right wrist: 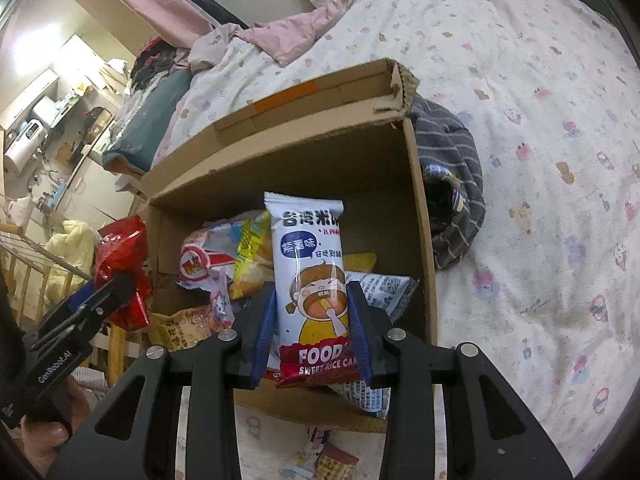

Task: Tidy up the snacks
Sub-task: 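Open both tools to drop the red bag and rice-cake pack into the box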

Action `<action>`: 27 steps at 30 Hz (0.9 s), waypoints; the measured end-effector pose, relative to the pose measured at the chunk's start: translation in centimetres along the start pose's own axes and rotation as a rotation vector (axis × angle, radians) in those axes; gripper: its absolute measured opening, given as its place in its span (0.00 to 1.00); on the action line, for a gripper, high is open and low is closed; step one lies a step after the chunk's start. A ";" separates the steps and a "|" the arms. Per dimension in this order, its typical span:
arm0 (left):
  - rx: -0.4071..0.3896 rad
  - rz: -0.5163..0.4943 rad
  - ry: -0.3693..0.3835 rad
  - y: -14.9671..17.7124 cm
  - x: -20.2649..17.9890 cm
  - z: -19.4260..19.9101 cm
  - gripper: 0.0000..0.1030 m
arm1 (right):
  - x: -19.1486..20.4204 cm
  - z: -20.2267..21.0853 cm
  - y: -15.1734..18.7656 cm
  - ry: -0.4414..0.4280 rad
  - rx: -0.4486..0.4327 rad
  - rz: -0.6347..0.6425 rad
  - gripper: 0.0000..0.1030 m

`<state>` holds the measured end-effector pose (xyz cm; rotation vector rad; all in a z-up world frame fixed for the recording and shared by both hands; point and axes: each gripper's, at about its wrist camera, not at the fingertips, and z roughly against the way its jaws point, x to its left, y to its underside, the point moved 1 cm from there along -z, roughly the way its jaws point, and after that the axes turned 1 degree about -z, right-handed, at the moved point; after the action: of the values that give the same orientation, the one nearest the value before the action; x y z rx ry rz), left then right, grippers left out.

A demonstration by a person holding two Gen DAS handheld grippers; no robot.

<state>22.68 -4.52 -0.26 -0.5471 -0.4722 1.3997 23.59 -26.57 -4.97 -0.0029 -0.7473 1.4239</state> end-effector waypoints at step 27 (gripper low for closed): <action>0.015 0.014 -0.007 0.0 0.0 0.0 0.83 | 0.0 0.7 -0.4 -0.014 -0.036 -0.006 0.76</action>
<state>22.65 -4.52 -0.27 -0.5343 -0.4642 1.4184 23.60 -26.92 -4.27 -0.0184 -0.7836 1.4059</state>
